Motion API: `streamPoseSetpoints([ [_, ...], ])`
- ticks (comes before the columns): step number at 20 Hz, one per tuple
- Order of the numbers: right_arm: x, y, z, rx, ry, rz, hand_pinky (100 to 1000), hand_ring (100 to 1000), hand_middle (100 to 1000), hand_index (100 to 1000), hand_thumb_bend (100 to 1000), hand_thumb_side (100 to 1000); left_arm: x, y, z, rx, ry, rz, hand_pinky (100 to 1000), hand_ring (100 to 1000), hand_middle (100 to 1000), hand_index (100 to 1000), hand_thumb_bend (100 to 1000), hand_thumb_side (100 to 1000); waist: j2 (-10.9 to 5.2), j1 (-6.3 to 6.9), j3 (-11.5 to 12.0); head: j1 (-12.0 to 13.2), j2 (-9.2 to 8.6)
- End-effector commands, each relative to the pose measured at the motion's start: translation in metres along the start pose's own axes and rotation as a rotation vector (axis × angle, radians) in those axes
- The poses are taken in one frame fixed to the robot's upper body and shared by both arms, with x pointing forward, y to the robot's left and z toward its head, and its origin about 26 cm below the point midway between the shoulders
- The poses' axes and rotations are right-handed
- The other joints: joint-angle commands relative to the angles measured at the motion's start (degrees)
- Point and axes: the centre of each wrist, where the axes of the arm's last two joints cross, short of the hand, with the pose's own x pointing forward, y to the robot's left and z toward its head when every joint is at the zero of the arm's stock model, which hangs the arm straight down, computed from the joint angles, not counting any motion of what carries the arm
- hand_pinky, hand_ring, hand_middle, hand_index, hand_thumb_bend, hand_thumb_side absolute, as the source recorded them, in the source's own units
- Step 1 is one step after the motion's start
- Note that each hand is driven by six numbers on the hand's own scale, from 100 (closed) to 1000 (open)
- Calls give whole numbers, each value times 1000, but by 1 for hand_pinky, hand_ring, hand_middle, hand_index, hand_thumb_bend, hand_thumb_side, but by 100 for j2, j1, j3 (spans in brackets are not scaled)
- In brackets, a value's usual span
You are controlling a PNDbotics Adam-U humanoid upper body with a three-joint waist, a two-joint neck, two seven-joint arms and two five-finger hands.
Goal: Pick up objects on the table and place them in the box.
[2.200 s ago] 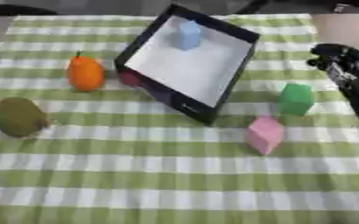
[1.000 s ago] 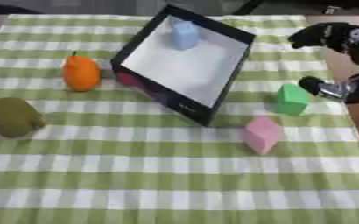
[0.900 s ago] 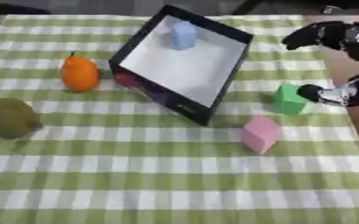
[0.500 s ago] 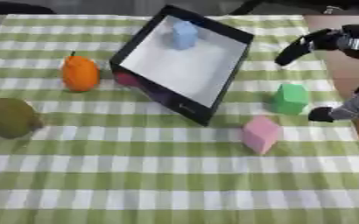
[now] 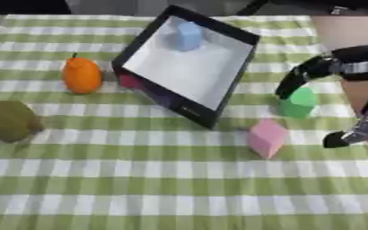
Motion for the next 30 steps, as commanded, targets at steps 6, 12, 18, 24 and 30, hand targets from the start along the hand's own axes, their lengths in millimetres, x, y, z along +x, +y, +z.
streamPoseSetpoints([
  [6, 8, -4, -13, 60, 16, 40, 921, 826, 827, 852, 499, 138, 7, 1, -5, -21, -29, -5, 878, 810, 735, 810, 387, 790, -169, -20, 33, -53, 29],
  [12, 0, -1, -25, 40, 47, 39, 916, 824, 821, 849, 497, 153, 7, 0, -5, -23, -25, 0, 879, 810, 733, 809, 386, 792, -137, -35, 79, -53, 29],
  [18, -11, 6, -39, 60, 85, 36, 909, 821, 816, 845, 500, 154, 7, -1, -5, -27, -25, 4, 879, 810, 731, 807, 385, 791, -101, -38, 124, -73, 29],
  [24, -28, 17, -47, 81, 140, 23, 903, 794, 764, 843, 499, 158, 7, -2, -4, -27, -23, 9, 880, 811, 730, 806, 384, 793, -70, -49, 141, -84, 29],
  [30, -41, 27, -54, 96, 166, 0, 898, 785, 752, 838, 496, 149, 7, -2, -4, -25, -24, 12, 881, 811, 729, 806, 382, 794, -47, -56, 162, -80, 29],
])
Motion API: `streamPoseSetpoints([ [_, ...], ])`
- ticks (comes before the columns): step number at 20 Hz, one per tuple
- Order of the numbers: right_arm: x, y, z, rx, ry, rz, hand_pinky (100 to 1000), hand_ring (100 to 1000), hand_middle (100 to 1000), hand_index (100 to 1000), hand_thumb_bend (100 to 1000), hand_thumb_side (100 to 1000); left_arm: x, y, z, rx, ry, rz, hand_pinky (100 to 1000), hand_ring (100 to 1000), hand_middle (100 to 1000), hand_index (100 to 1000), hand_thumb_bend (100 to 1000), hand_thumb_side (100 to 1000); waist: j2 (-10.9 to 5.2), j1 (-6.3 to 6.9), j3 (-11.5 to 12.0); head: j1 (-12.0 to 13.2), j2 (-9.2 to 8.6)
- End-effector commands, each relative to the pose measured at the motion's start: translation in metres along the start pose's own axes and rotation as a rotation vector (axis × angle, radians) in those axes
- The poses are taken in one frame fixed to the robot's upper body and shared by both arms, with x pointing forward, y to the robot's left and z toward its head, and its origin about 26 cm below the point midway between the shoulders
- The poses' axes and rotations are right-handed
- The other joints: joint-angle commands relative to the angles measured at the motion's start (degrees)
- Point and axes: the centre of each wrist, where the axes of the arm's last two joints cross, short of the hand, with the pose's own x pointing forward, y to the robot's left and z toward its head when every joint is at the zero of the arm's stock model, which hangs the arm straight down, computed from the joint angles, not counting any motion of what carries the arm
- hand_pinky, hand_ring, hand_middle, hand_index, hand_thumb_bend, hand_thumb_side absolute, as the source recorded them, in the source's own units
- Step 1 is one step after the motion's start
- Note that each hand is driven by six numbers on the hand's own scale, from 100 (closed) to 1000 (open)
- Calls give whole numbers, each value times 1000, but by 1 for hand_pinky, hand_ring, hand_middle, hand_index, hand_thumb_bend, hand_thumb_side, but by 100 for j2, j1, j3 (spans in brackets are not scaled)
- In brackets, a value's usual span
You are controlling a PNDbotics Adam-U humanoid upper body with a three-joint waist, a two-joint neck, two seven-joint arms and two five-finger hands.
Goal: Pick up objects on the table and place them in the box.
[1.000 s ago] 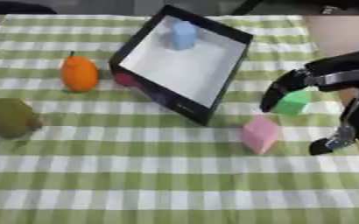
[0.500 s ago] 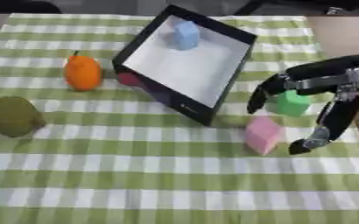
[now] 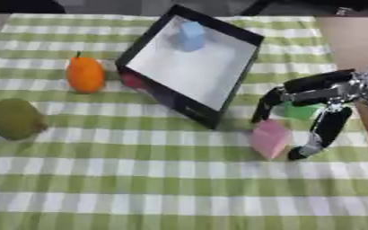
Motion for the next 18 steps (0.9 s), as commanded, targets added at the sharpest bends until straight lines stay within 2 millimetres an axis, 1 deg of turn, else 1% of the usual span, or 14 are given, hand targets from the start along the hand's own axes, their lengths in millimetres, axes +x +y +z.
streamPoseSetpoints([
  [1, -5, -4, 1, 0, 28, 15, 897, 783, 750, 837, 492, 147, 7, 2, -5, -7, -28, 1, 881, 811, 728, 806, 382, 794, -51, -56, 12, -13, 29],
  [5, -10, 0, -4, -14, 42, -3, 894, 774, 737, 829, 473, 139, 7, 1, -4, -7, -27, 3, 881, 811, 728, 806, 381, 795, -36, -57, 14, -15, 29],
  [9, -11, 2, -8, -33, 37, -12, 893, 770, 731, 823, 461, 129, 7, 0, -4, -8, -27, 5, 882, 811, 729, 805, 380, 796, -22, -58, 13, -11, 29],
  [11, -11, 2, -9, -39, 38, -16, 889, 764, 718, 803, 454, 122, 7, 0, -4, -8, -27, 6, 882, 812, 729, 805, 379, 797, -18, -58, 16, -13, 29],
  [12, -11, 3, -9, -45, 37, -20, 886, 756, 694, 773, 440, 109, 7, 0, -4, -8, -27, 6, 883, 812, 729, 806, 379, 797, -16, -58, 17, -13, 29],
  [13, -11, 3, -9, -53, 35, -27, 881, 742, 635, 723, 413, 100, 7, 0, -4, -7, -27, 7, 883, 812, 729, 805, 378, 797, -14, -59, 18, -12, 29],
  [15, -11, 3, -9, -78, 25, -51, 876, 726, 588, 677, 373, 100, 7, 0, -4, -7, -27, 7, 883, 812, 729, 805, 378, 798, -12, -61, 18, -7, 29],
  [16, -10, 3, -8, -94, 17, -64, 869, 705, 529, 620, 335, 100, 7, 0, -4, -7, -27, 6, 883, 812, 729, 806, 378, 798, -11, -62, 16, -3, 29],
  [17, -8, 2, -7, -112, 8, -77, 869, 702, 524, 615, 330, 100, 7, 1, -4, -6, -27, 6, 883, 812, 729, 806, 378, 799, -12, -65, 14, 0, 29],
  [18, -6, 1, -4, -133, -1, -88, 864, 683, 487, 572, 283, 100, 7, 1, -4, -5, -26, 6, 884, 813, 729, 806, 377, 799, -14, -68, 8, 4, 29],
])
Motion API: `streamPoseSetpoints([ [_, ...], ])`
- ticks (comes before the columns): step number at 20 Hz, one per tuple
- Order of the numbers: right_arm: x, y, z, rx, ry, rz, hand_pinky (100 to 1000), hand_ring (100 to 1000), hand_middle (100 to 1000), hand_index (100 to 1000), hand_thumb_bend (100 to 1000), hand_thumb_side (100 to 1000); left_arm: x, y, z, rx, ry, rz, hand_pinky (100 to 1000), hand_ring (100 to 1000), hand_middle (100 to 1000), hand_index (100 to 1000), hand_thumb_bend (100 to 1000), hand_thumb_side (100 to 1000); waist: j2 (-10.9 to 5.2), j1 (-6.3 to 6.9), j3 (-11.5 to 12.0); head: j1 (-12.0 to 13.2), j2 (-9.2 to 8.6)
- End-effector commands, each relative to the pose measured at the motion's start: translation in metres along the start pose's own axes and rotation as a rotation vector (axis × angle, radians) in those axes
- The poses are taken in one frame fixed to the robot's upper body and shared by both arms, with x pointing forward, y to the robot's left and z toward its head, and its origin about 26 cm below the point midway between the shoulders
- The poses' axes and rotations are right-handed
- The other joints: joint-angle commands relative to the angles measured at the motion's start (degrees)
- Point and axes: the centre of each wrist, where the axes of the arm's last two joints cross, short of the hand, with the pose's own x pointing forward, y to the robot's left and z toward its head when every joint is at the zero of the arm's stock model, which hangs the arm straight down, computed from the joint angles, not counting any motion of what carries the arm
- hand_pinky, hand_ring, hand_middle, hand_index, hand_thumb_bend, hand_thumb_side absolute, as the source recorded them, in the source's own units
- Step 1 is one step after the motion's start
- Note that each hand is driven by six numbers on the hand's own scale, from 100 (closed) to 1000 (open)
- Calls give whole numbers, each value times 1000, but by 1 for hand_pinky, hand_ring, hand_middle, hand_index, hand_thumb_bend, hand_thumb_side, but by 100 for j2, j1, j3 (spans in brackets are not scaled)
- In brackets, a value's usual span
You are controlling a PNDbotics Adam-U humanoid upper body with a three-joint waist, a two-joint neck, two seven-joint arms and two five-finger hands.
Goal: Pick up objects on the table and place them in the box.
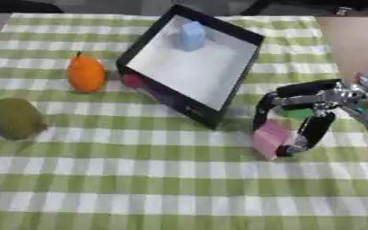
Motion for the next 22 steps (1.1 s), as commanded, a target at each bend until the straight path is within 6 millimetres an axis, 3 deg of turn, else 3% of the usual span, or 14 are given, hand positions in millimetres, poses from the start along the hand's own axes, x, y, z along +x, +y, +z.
streamPoseSetpoints([
  [1, 8, -13, 13, -74, -18, -11, 861, 670, 463, 545, 261, 100, 7, 1, -4, -3, -26, 0, 884, 813, 729, 806, 377, 799, -19, -72, -6, 19, 29],
  [9, 37, -38, 41, -187, -86, 35, 842, 625, 388, 467, 218, 100, 6, 3, -4, 2, -26, -4, 885, 813, 729, 805, 376, 799, -63, -93, -37, 40, 29],
  [15, 64, -83, 59, -356, -166, 88, 839, 623, 389, 471, 207, 100, 4, 3, -2, -2, -18, -8, 886, 814, 730, 805, 374, 799, -140, -74, -20, -68, 29],
  [18, 66, -112, 51, -407, -178, 87, 839, 625, 392, 473, 207, 100, 3, 4, -1, -8, -11, -12, 886, 814, 730, 805, 373, 799, -192, -66, 15, -307, 29],
  [22, 67, -148, 20, -435, -205, 84, 840, 626, 393, 474, 207, 100, 1, 4, 1, -14, -2, -14, 886, 814, 730, 806, 372, 800, -227, -43, 59, -505, 29],
])
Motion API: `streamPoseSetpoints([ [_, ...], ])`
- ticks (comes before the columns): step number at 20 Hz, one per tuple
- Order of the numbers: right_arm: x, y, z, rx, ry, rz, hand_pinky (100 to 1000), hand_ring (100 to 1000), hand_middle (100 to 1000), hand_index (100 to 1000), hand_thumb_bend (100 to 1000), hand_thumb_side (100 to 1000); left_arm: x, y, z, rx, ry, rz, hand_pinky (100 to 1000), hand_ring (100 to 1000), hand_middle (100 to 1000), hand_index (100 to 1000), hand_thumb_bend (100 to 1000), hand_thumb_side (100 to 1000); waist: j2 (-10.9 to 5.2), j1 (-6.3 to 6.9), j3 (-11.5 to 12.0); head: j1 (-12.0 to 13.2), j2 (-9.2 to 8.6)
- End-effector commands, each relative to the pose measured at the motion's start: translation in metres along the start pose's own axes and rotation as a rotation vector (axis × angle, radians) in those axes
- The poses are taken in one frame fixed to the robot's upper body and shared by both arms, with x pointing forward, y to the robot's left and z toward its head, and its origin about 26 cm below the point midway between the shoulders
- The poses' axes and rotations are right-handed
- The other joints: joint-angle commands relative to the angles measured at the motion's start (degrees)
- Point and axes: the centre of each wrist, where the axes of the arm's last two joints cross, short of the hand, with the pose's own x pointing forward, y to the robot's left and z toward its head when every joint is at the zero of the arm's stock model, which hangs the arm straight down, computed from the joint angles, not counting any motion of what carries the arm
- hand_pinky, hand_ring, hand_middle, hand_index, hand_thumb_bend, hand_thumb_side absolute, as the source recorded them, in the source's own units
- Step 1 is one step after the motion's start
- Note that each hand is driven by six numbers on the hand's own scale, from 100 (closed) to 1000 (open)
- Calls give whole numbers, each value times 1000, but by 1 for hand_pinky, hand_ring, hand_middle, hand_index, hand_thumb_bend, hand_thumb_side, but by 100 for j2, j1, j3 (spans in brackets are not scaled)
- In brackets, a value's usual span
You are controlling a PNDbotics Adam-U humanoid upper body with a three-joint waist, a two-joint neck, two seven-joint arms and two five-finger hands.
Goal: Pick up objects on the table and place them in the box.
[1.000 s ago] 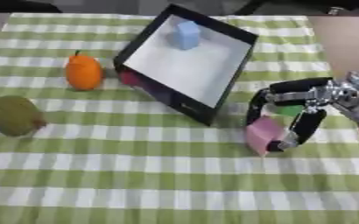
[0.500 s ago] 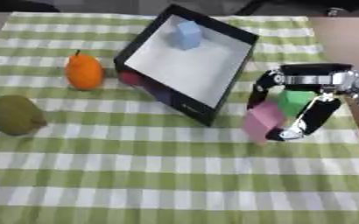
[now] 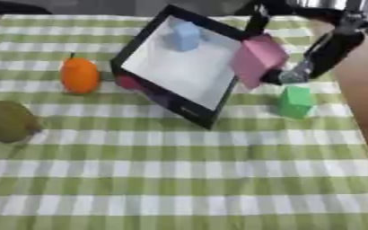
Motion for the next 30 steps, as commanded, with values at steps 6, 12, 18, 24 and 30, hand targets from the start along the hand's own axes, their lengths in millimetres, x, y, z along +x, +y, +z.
streamPoseSetpoints([
  [6, -27, -11, -70, 17, 21, 27, 833, 627, 398, 478, 224, 100, 3, 1, -2, -27, -11, -5, 887, 815, 731, 806, 372, 801, -208, -32, 100, -195, 28],
  [12, -67, 12, -103, 43, 135, 28, 834, 633, 424, 504, 232, 100, 3, -1, -2, -37, -10, 0, 888, 815, 731, 806, 371, 803, -179, -49, 223, -268, 28],
  [18, -100, 48, -110, 123, 196, 86, 826, 643, 451, 527, 270, 100, 4, -3, -2, -41, -12, 6, 889, 816, 731, 806, 371, 804, -138, -66, 287, -291, 28],
  [24, -114, 61, -108, 157, 206, 127, 857, 727, 558, 650, 385, 100, 4, -3, -3, -42, -12, 7, 889, 816, 731, 806, 369, 805, -133, -70, 290, -289, 28],
  [30, -115, 58, -104, 205, 214, 186, 944, 896, 838, 883, 546, 224, 4, -3, -2, -42, -12, 5, 890, 817, 732, 807, 369, 806, -146, -62, 280, -295, 28],
])
